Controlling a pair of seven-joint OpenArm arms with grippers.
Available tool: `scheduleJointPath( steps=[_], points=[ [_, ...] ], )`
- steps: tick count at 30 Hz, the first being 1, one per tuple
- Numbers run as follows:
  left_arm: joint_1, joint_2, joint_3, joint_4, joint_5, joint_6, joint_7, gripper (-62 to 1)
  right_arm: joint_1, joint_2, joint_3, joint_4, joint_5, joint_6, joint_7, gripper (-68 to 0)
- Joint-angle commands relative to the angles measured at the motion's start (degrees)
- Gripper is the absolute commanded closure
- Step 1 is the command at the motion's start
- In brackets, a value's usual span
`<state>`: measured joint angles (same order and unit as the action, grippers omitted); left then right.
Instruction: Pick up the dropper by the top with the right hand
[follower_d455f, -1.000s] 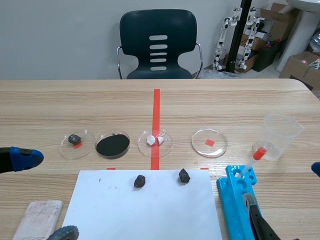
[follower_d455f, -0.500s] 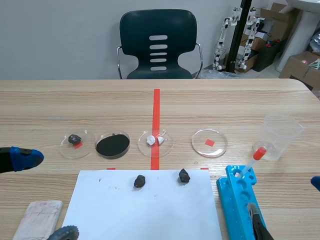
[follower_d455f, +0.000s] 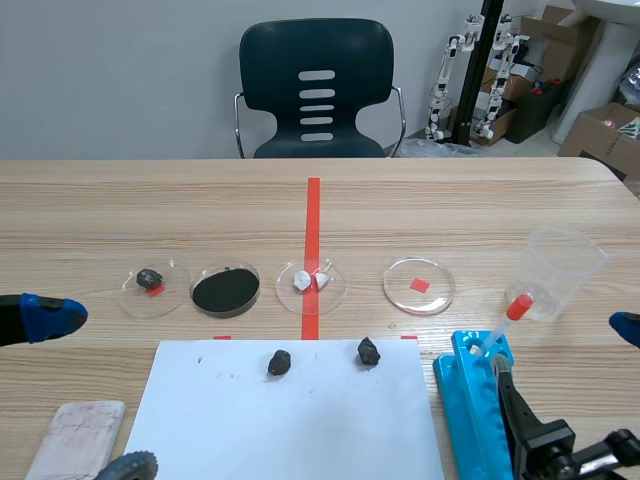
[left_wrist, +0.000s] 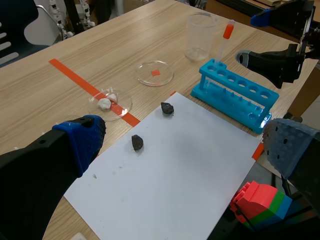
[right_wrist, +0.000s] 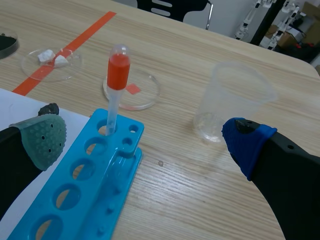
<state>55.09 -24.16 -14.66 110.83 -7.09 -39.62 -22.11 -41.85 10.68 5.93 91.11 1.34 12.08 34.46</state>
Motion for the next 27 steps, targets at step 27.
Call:
scheduleJointPath(
  steps=[27],
  points=[
    [0.3, -0.2, 0.4, 0.9, -0.8, -0.2, -1.0, -62.3, 7.8, 0.6, 0.4, 1.0, 0.2, 4.3, -5.2, -67.9]
  ],
)
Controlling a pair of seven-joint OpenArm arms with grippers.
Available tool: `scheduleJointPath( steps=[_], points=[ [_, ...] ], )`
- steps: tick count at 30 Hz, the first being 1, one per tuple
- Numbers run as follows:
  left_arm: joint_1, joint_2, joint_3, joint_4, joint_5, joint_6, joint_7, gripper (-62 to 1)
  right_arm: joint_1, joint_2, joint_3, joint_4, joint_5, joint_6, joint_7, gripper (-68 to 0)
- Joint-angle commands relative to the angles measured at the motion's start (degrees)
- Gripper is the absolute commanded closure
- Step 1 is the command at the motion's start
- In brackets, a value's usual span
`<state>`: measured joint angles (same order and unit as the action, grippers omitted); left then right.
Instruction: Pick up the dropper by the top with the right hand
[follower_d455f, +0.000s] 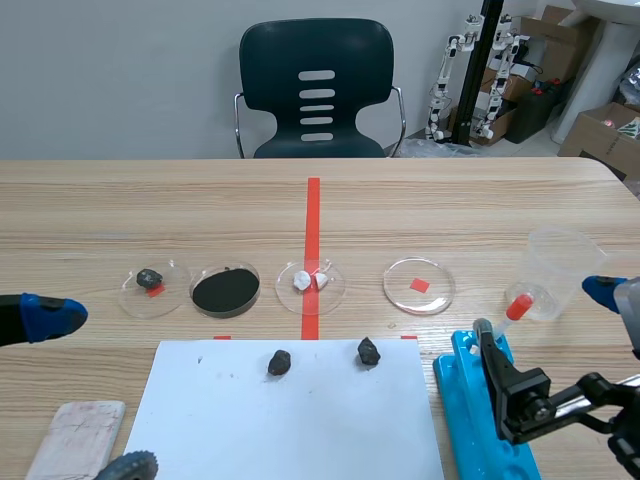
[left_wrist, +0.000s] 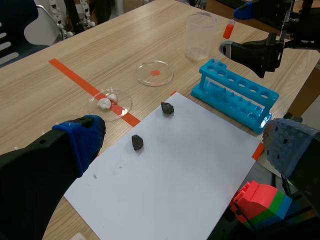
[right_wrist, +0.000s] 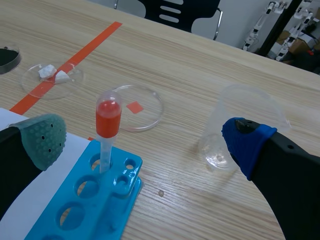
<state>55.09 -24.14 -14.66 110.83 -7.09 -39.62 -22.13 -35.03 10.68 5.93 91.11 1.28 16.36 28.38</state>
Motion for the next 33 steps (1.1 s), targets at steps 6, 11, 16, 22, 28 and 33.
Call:
scheduleJointPath(
  steps=[6, 11, 16, 22, 28, 33],
  points=[
    [0.3, -0.2, 0.4, 0.9, -0.8, -0.2, -0.9, -62.3, 1.9, 0.6, 0.4, 1.0, 0.2, 0.0, 0.3, -67.9],
    [0.3, -0.2, 0.4, 0.9, -0.8, -0.2, -0.9, -62.3, 1.8, 0.6, -0.2, 1.0, 0.2, 0.0, -0.3, -67.9],
    [0.3, -0.2, 0.4, 0.9, -0.8, -0.2, -0.9, -62.3, 1.9, 0.6, -1.3, 1.0, 0.3, 0.0, -1.2, -67.9],
    [0.3, -0.2, 0.4, 0.9, -0.8, -0.2, -0.9, -62.3, 1.9, 0.6, -1.5, 1.0, 0.3, 0.0, -1.2, -67.9],
    [0.3, -0.2, 0.4, 0.9, -0.8, -0.2, -0.9, -62.3, 1.9, 0.6, -1.5, 1.0, 0.3, 0.0, -1.3, -49.5],
    [0.3, -0.2, 0.4, 0.9, -0.8, -0.2, -0.9, -62.3, 1.9, 0.6, -1.5, 1.0, 0.3, 0.0, -1.3, -46.8]
  ],
)
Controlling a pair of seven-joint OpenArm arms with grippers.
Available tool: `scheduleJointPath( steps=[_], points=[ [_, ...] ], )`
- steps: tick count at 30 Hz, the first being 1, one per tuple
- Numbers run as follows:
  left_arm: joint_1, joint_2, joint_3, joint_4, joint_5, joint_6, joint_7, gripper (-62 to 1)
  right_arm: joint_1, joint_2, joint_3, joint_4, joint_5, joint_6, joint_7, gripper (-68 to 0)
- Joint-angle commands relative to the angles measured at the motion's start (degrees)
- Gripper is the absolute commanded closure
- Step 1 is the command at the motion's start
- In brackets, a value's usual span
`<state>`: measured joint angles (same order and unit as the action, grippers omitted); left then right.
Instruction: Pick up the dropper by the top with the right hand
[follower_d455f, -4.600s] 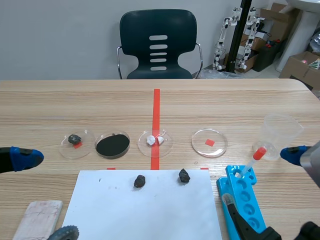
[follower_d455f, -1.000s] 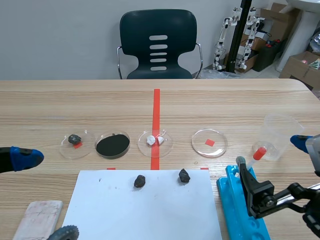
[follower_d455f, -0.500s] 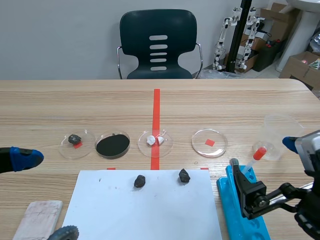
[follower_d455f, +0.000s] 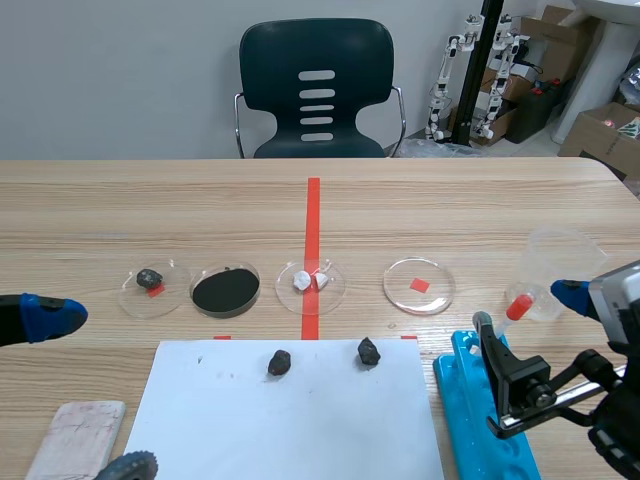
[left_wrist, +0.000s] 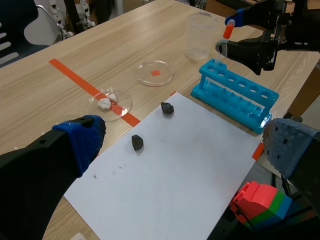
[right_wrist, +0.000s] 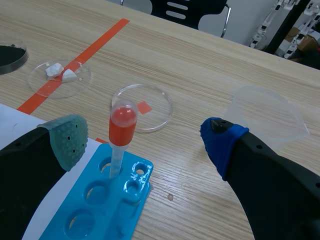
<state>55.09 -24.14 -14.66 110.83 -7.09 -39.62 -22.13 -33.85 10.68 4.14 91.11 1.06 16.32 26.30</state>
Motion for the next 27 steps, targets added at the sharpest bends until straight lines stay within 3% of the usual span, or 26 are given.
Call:
scheduleJointPath(
  steps=[1, 11, 27],
  points=[
    [0.3, -0.2, 0.4, 0.9, -0.8, -0.2, -0.9, -62.3, 0.7, 0.6, 0.3, 1.0, 0.5, 0.0, 0.8, -46.8],
    [0.3, -0.2, 0.4, 0.9, -0.8, -0.2, -0.9, -62.3, 0.7, 0.6, 0.3, 1.0, 0.5, 0.0, 0.8, -39.4],
    [0.3, -0.2, 0.4, 0.9, -0.8, -0.2, -0.9, -62.3, 0.7, 0.6, 0.3, 1.0, 0.5, 0.0, 0.8, -13.6]
  ],
)
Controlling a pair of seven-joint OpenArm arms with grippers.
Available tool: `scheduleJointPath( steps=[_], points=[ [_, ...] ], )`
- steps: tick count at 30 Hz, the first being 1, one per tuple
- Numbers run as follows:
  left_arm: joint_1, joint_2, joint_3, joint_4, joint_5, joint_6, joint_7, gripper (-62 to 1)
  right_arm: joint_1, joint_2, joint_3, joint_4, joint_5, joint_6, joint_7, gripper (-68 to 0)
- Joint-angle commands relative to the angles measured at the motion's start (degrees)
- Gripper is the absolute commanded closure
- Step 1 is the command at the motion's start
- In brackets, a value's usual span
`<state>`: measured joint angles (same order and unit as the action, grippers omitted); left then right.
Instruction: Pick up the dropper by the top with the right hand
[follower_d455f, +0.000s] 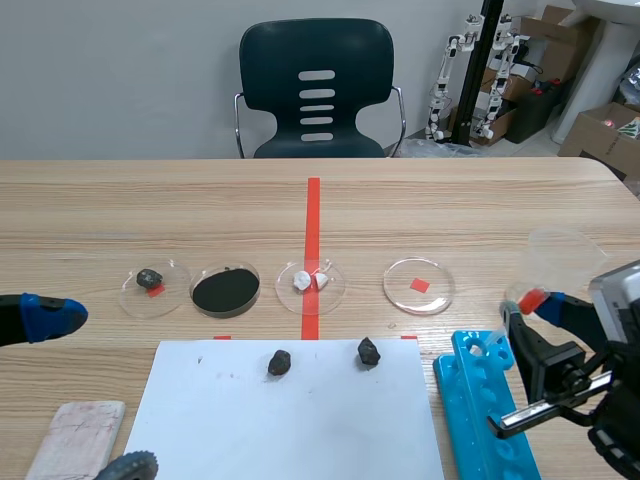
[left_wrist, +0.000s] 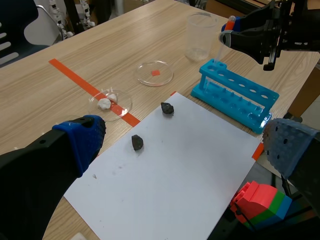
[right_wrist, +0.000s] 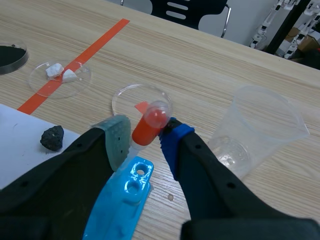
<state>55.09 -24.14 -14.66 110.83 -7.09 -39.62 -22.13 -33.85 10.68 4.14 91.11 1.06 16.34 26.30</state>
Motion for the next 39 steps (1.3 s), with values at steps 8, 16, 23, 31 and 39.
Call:
scheduleJointPath(
  steps=[8, 16, 23, 31, 39],
  points=[
    [0.3, -0.2, 0.4, 0.9, -0.8, -0.2, -0.9, -62.3, 0.7, 0.6, 0.3, 1.0, 0.5, 0.0, 0.8, -7.4],
    [0.3, -0.2, 0.4, 0.9, -0.8, -0.2, -0.9, -62.3, 0.7, 0.6, 0.3, 1.0, 0.7, 0.0, 0.8, -0.8],
    [0.3, -0.2, 0.4, 0.9, -0.8, -0.2, -0.9, -62.3, 0.7, 0.6, 0.3, 1.0, 0.7, -0.1, 0.9, -0.4],
    [0.3, -0.2, 0.4, 0.9, -0.8, -0.2, -0.9, -62.3, 0.9, 0.6, 0.3, 1.0, 0.9, -0.1, 1.6, -0.4],
    [0.3, -0.2, 0.4, 0.9, -0.8, -0.2, -0.9, -62.3, 0.9, 0.6, 0.3, 1.2, 0.9, 0.0, 1.7, -0.4]
  ],
)
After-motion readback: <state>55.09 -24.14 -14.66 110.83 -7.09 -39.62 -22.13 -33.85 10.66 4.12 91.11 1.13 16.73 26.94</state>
